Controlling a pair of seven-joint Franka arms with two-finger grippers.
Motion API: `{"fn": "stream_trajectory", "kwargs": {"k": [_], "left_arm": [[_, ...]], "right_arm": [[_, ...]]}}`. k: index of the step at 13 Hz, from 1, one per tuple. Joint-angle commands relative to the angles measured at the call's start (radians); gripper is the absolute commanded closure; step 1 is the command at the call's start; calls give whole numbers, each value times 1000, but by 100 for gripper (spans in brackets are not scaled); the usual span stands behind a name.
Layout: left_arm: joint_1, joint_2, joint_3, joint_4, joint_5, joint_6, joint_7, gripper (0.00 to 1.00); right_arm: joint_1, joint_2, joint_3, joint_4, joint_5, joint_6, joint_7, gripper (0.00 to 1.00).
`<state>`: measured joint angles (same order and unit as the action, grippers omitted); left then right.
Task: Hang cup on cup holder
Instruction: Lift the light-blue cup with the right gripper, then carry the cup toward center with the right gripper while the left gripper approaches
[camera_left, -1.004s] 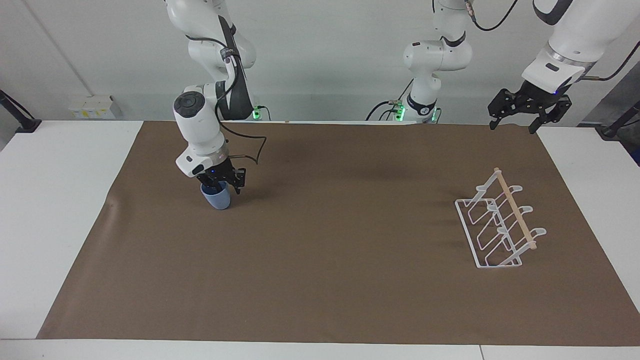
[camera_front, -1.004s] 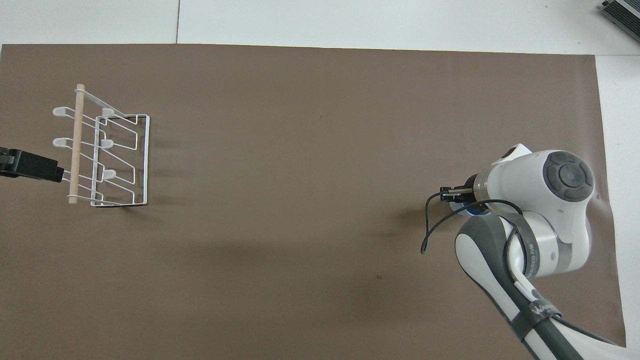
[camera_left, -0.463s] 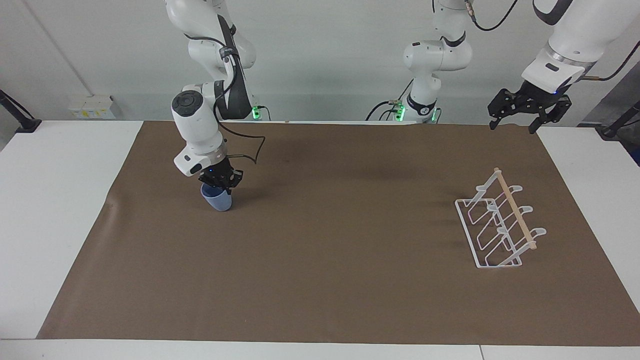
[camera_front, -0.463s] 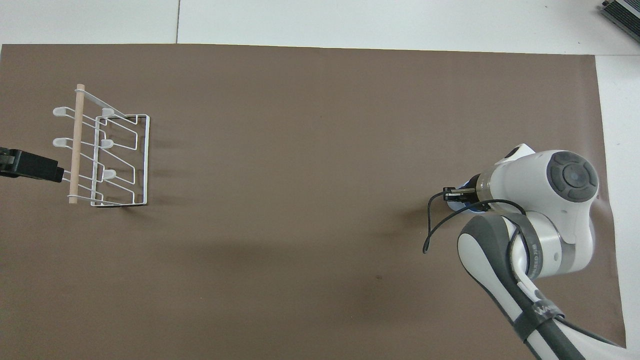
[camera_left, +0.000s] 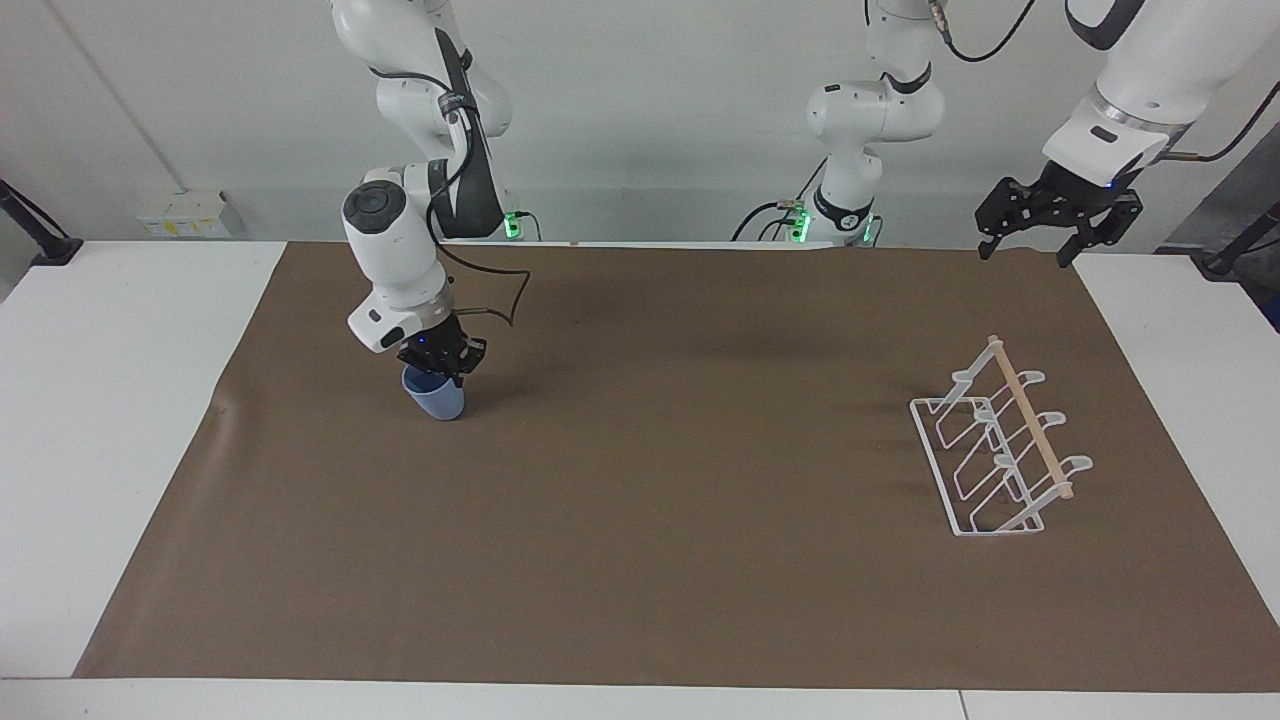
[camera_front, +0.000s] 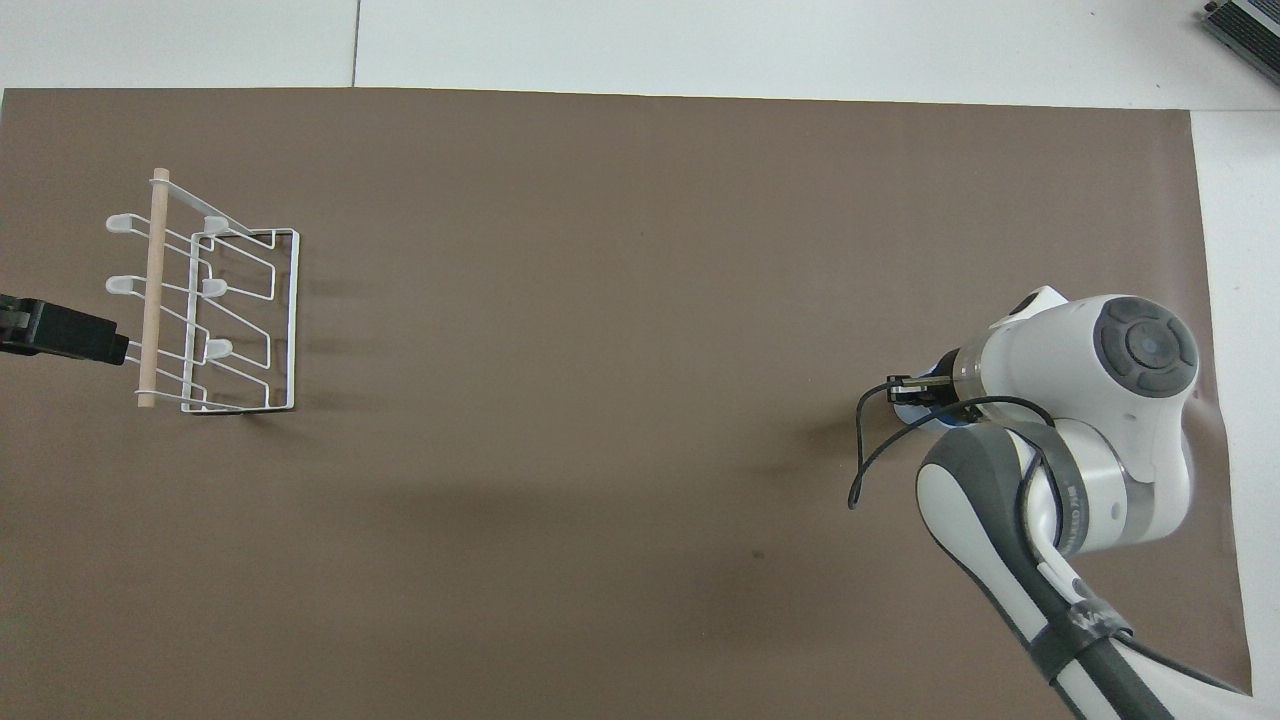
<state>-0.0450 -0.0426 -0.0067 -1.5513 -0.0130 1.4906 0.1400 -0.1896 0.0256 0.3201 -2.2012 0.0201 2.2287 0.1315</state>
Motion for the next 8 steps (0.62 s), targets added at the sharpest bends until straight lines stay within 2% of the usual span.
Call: {"fn": "stream_trajectory", "kwargs": {"k": [1,5,8], "left_arm": [[-6,-26,2,-24,15,19,7,0],[-7,-28,2,-29,13,14,7,0],[-7,-28,2,-29,12,13,7,0]], "right_arm": [[-13,0,5,110,11,-122,-24,100],[-24,-10,2,285,9,-300,-38,100],[-30,-21,1,377,9,-400,-87,100]]}}
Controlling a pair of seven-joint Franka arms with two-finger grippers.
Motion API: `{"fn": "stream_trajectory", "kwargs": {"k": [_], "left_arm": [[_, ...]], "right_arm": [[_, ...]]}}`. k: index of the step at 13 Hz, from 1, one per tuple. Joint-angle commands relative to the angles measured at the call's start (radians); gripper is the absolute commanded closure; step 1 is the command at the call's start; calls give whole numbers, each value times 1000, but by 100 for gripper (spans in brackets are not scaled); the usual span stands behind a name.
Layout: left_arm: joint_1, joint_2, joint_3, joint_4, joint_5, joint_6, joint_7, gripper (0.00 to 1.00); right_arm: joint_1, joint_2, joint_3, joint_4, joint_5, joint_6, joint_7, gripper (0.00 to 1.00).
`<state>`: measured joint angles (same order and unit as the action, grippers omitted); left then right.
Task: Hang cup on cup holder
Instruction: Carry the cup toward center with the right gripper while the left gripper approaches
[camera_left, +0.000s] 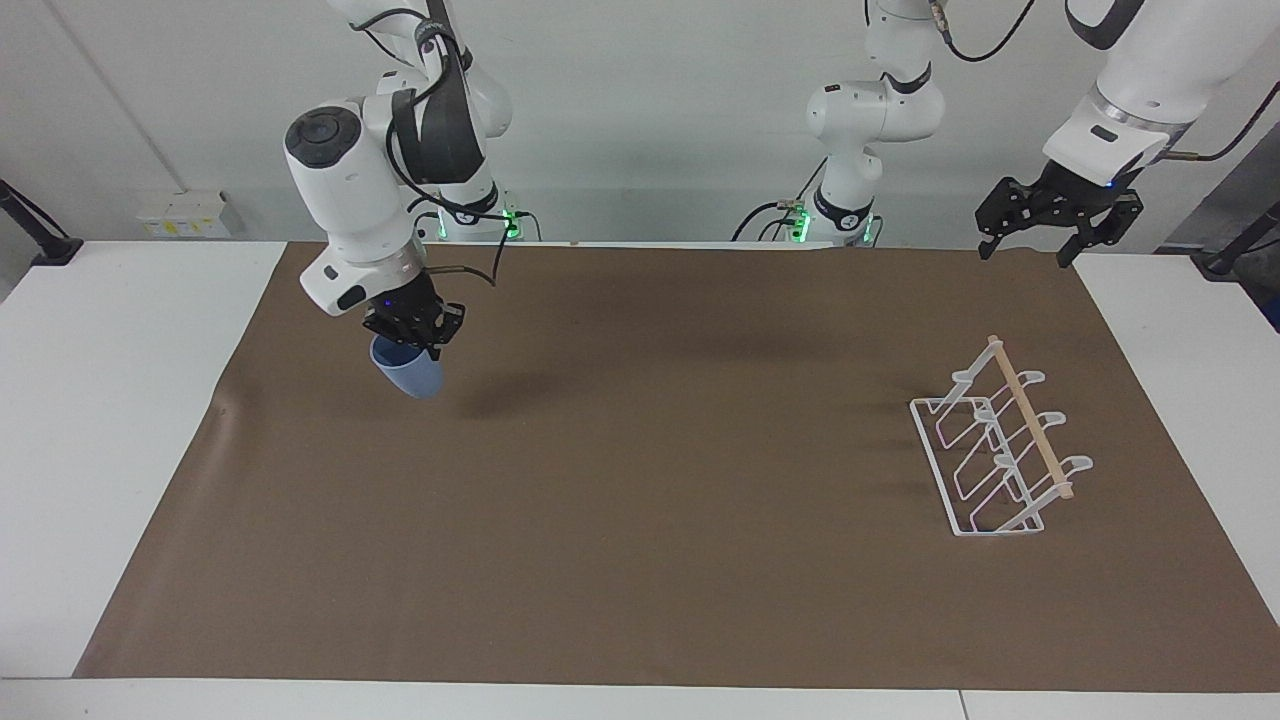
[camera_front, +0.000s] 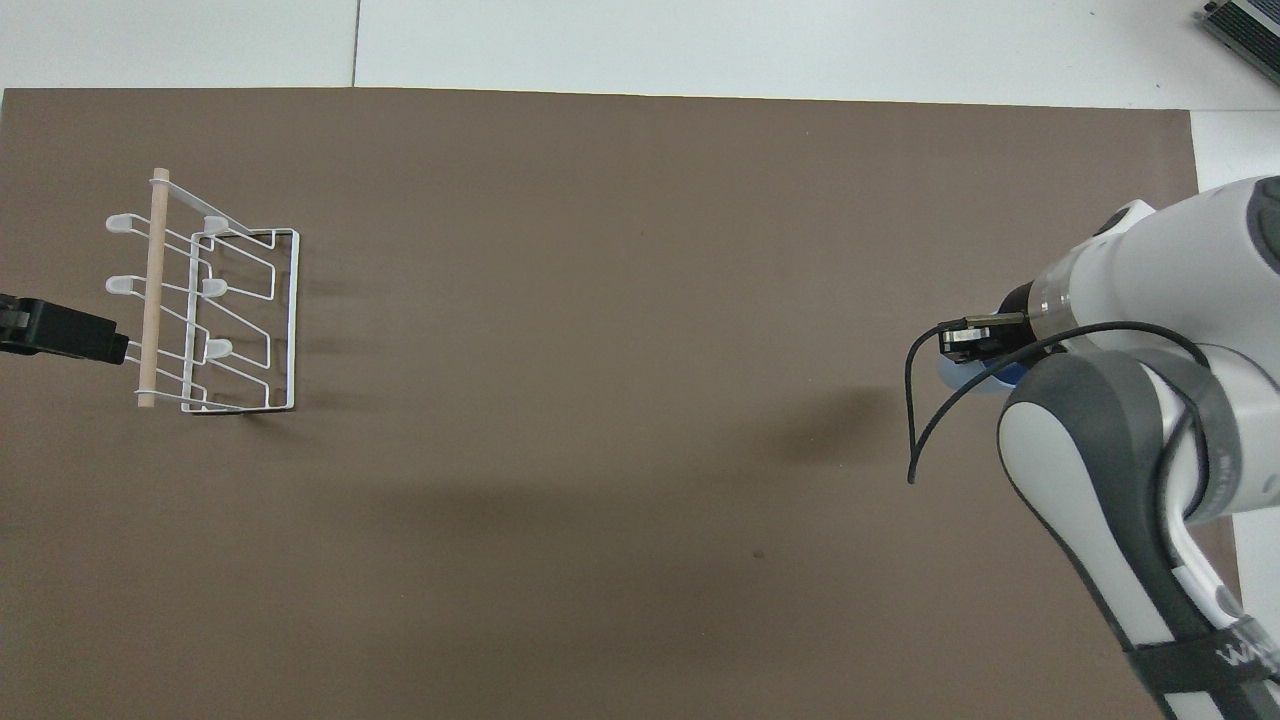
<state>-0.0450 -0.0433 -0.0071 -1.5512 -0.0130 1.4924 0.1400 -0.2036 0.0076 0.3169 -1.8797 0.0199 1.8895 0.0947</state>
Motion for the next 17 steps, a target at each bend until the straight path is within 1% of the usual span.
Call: {"fn": "stream_trajectory", "kwargs": {"k": [1,3,5,6,8,9,10,11,13,14,15,16,17], "left_arm": [[-7,-26,3,-26,11,14,7,0],[-6,-29,-1,-32,8,-6,16,0],[-19,-36,-10,-50,4,5,96,0],[-25,-46,-11,-78,-17,29,140,0],[-27,-93,-10,-177,-102,109,193,0],[-29,-105,-11,-211,-122,147,248,0],[-33,-108,-13,-222,-145,170,315,0],[-59,-109,-11,-224,-159,187,375,0],[-110,-109,-13,-225,-172,219,435,0],[-134,-109,-11,-231,-186,242,460,0],[-148,-113,-13,-249,-218,293,514,0],[-163,-115,-11,-256,-269,328,583,0],[-182,-113,-13,-256,-281,347,630,0]], "right_arm": [[-16,-3,4,88,8,-101,-61,100],[-16,-17,4,129,8,-167,-70,100],[-14,-46,5,133,8,-196,-72,100],[-14,-57,5,133,9,-210,-73,100],[-14,-72,8,133,21,-219,-101,100],[-14,-77,8,134,31,-225,-125,100],[-13,-77,8,139,49,-227,-159,100],[-14,-78,7,140,113,-227,-188,100],[-19,-78,-10,139,280,-215,-207,100],[-14,-78,-10,137,319,-204,-205,100],[-2,-80,-9,133,340,-195,-201,100],[3,-87,-4,126,366,-193,-194,100],[4,-100,-2,105,418,-196,-181,100]]}}
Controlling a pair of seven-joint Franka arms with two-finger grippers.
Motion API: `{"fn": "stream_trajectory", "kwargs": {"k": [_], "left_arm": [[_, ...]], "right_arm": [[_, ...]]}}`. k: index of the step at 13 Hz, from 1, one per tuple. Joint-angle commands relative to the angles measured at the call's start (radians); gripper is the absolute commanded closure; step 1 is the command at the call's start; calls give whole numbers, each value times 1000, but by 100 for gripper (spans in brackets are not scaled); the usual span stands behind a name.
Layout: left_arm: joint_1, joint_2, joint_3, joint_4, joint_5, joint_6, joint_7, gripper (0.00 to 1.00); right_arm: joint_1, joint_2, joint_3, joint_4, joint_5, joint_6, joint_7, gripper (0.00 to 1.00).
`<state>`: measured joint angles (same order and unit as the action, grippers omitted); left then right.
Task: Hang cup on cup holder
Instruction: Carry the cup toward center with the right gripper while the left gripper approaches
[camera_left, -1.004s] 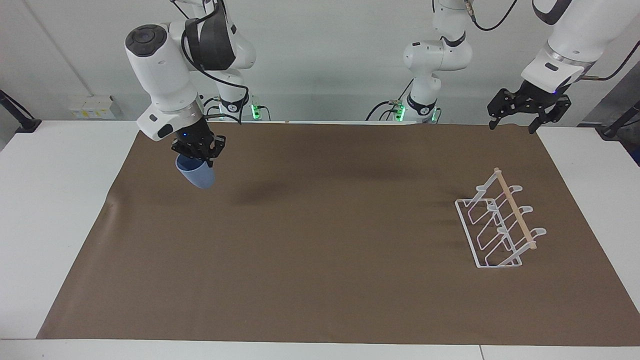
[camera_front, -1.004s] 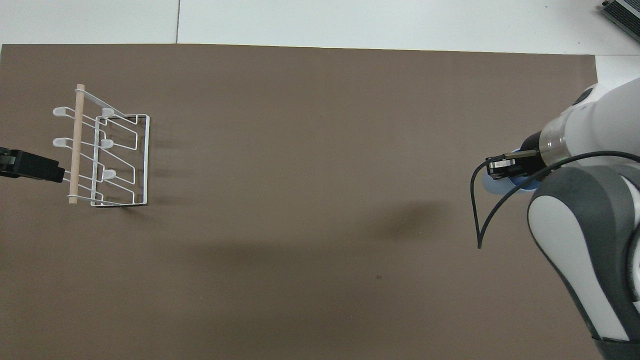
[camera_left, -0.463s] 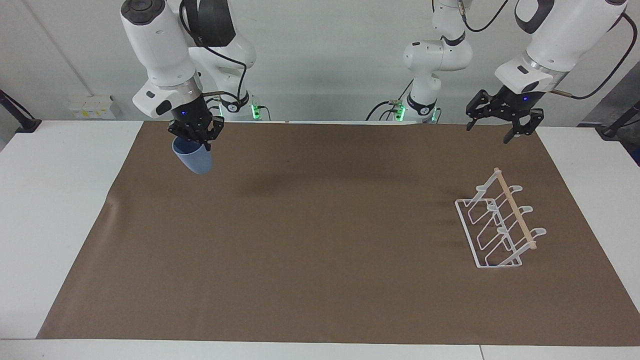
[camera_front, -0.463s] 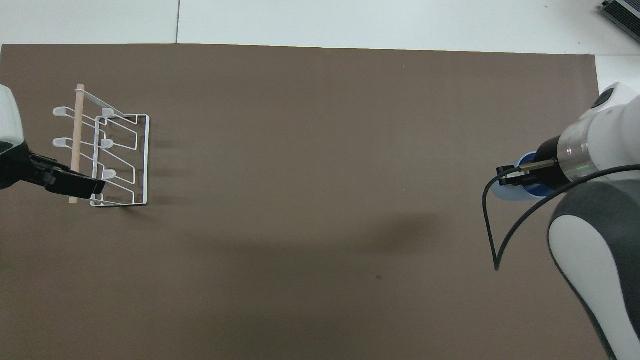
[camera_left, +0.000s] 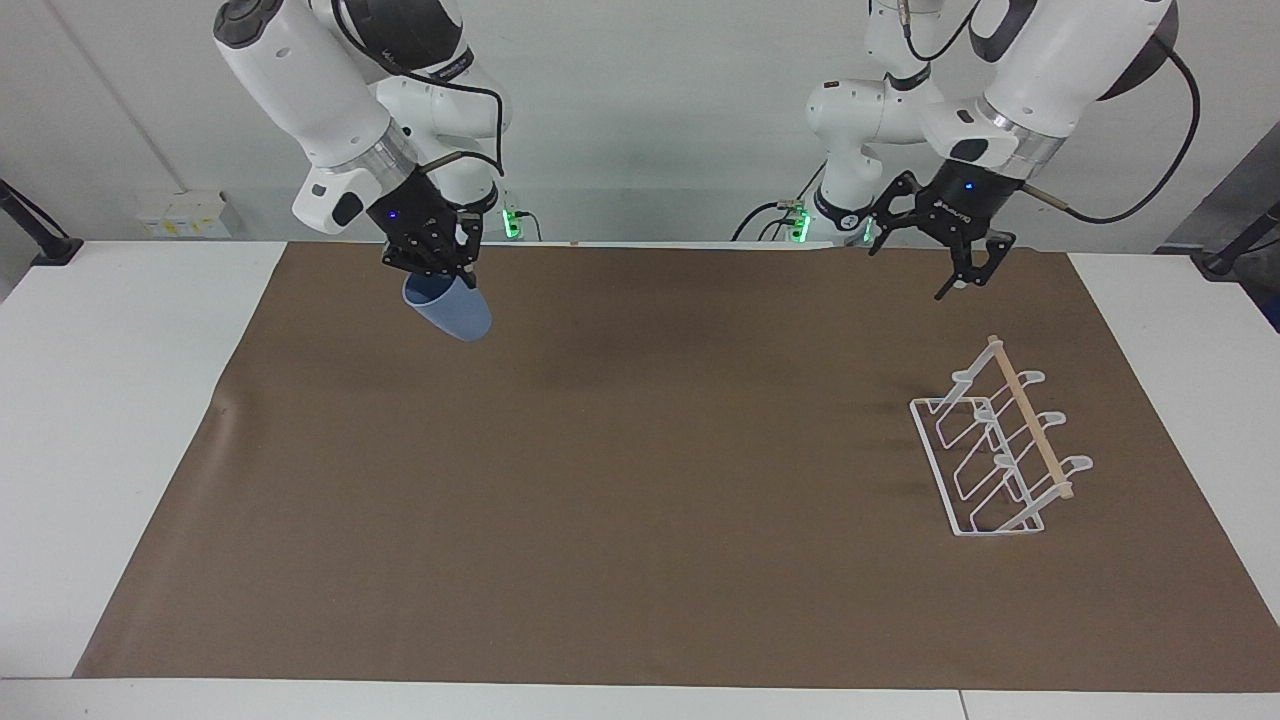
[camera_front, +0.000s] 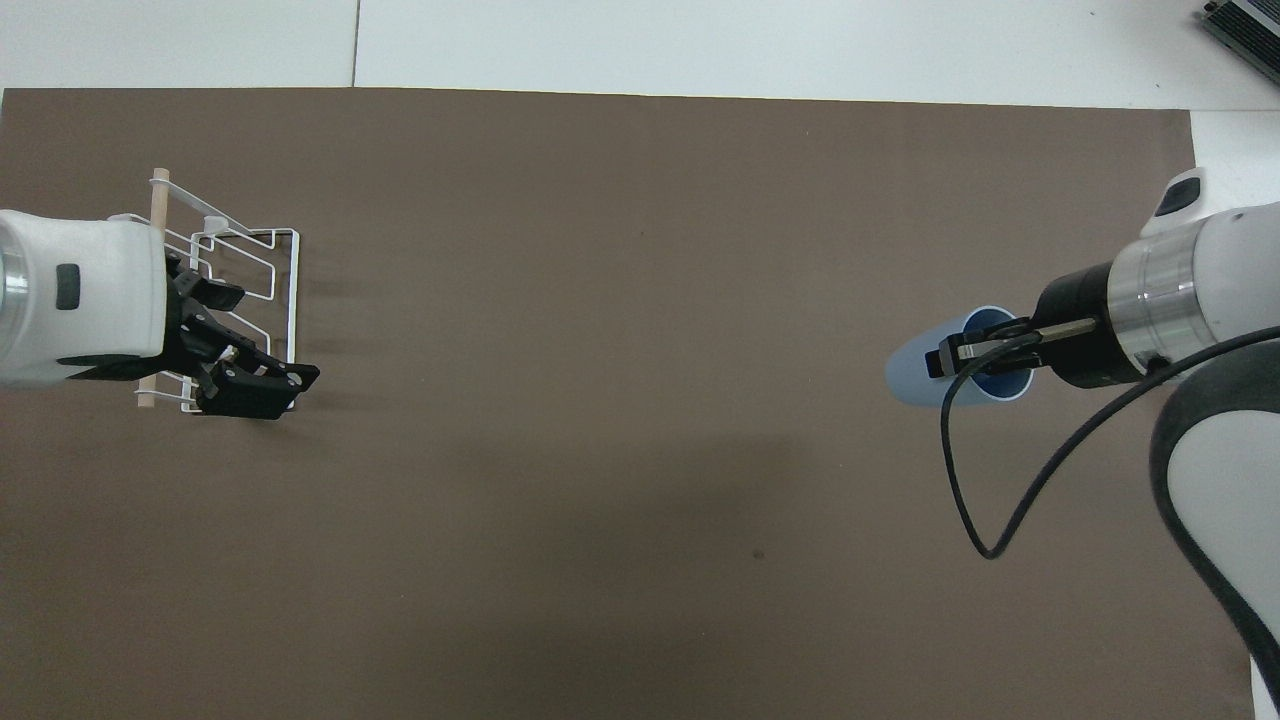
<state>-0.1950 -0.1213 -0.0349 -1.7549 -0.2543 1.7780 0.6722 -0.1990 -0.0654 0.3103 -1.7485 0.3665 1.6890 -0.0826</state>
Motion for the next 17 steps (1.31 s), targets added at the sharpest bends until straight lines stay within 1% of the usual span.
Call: {"fn": "stream_trajectory", "kwargs": {"k": [1,3,4,6,7,8,11,13,17], "left_arm": [[-55,-35,15,-52,-45,72,130,0],[-90,-34,16,-52,-49,121,257,0],[-102,-34,17,-57,-51,139,292,0],[-106,-38,10,-101,-81,164,308,0],[-133,-38,9,-107,-107,185,338,0],[-158,-34,9,-107,-123,199,377,0],[-219,-29,9,-113,-144,210,434,0],[-239,-34,9,-124,-146,209,475,0],[-273,-34,1,-126,-168,225,477,0]], "right_arm": [[0,-37,4,-54,138,4,26,100],[0,-42,4,-72,242,8,123,100],[16,-40,6,-74,302,12,189,100],[67,-40,7,-77,382,79,340,100],[114,-39,6,-78,419,122,419,100],[137,-34,6,-80,460,159,505,100],[159,-27,6,-78,563,225,657,100],[191,-27,6,-78,612,283,763,100],[302,-7,6,-78,617,480,921,100]]}}
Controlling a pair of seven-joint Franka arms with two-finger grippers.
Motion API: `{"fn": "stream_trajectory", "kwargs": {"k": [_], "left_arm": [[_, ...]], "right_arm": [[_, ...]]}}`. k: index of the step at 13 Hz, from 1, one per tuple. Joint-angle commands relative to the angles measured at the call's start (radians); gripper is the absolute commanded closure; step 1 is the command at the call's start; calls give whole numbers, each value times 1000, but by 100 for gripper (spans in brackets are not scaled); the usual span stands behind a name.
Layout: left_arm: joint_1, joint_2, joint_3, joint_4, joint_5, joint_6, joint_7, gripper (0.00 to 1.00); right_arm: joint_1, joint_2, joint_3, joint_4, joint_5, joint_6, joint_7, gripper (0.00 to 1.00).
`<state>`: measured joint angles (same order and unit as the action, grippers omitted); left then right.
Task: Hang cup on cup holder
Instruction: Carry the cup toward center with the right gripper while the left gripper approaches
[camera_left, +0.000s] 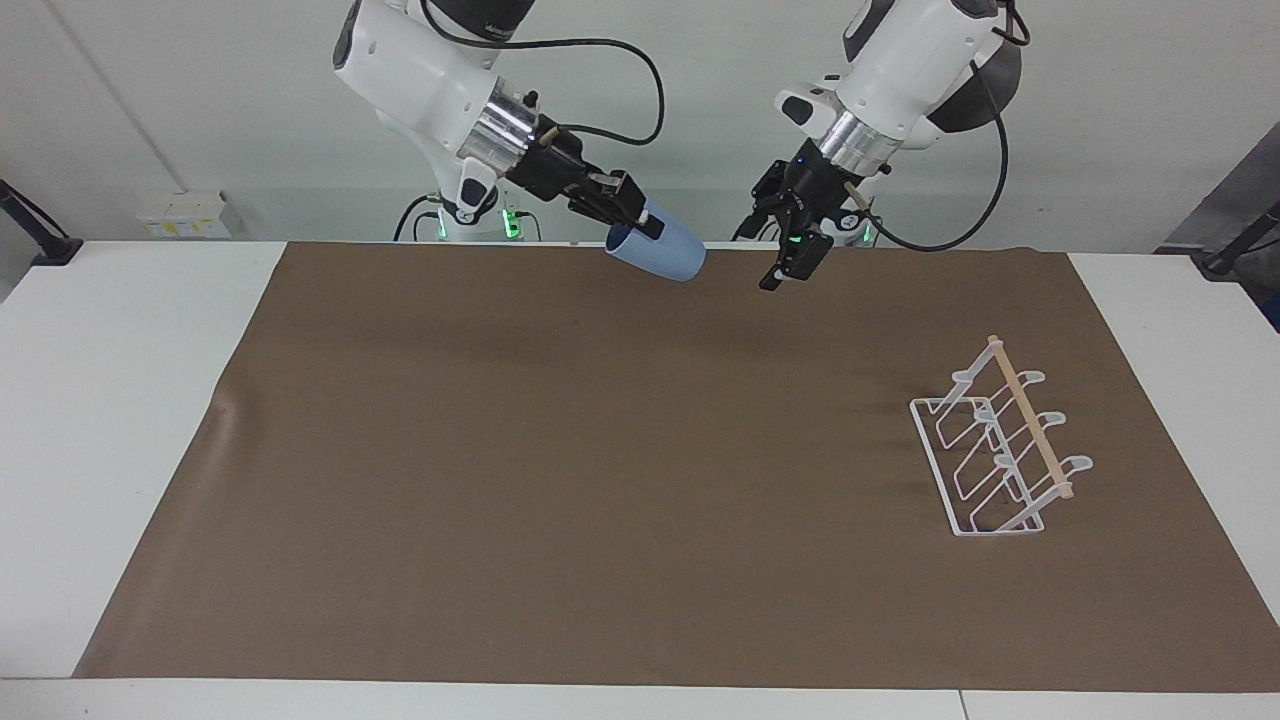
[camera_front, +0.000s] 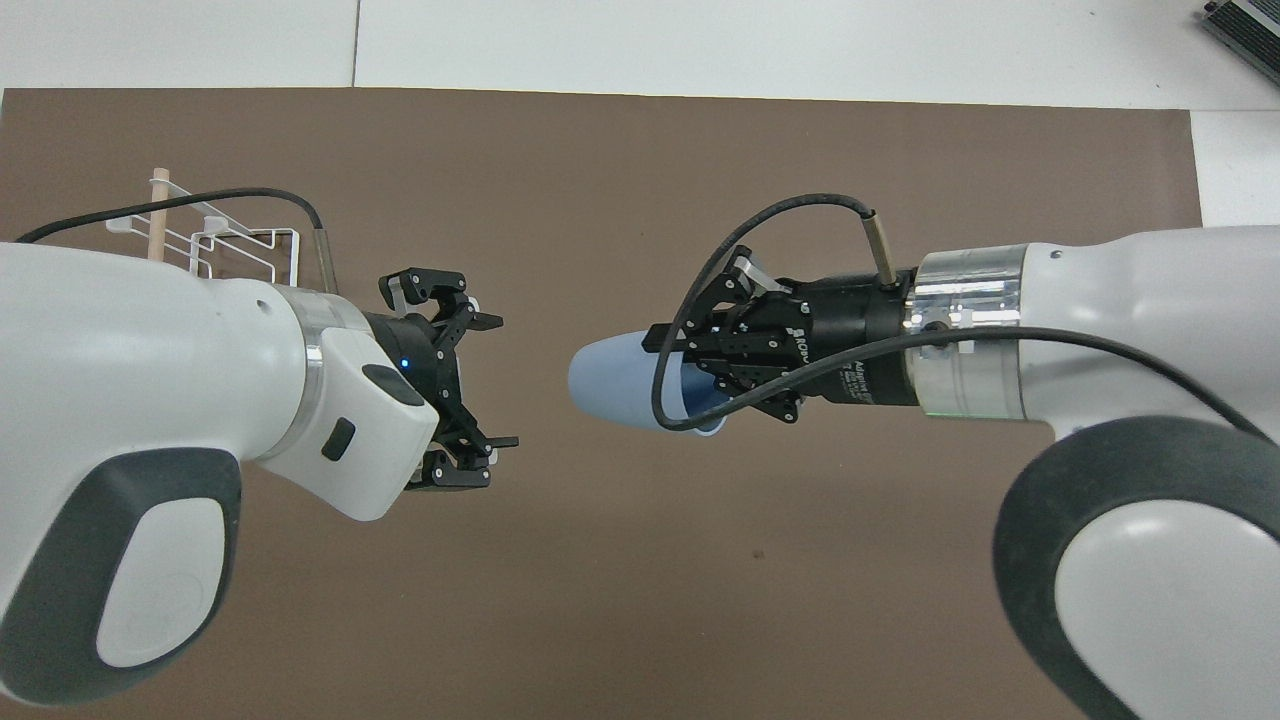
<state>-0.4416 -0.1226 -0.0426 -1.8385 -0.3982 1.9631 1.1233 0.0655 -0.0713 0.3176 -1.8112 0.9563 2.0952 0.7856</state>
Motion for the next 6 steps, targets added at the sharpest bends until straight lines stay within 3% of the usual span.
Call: {"fn": "stream_trajectory", "kwargs": {"k": [1,6], "left_arm": [[-28,-32,9,-42,-24,54,23,0],[-28,-29,-8,-36,-94,74,15,0]], "right_arm": [[52,4,-2,-16,27,100,73,100],[65,10,0,-13,29,121,122,100]]}}
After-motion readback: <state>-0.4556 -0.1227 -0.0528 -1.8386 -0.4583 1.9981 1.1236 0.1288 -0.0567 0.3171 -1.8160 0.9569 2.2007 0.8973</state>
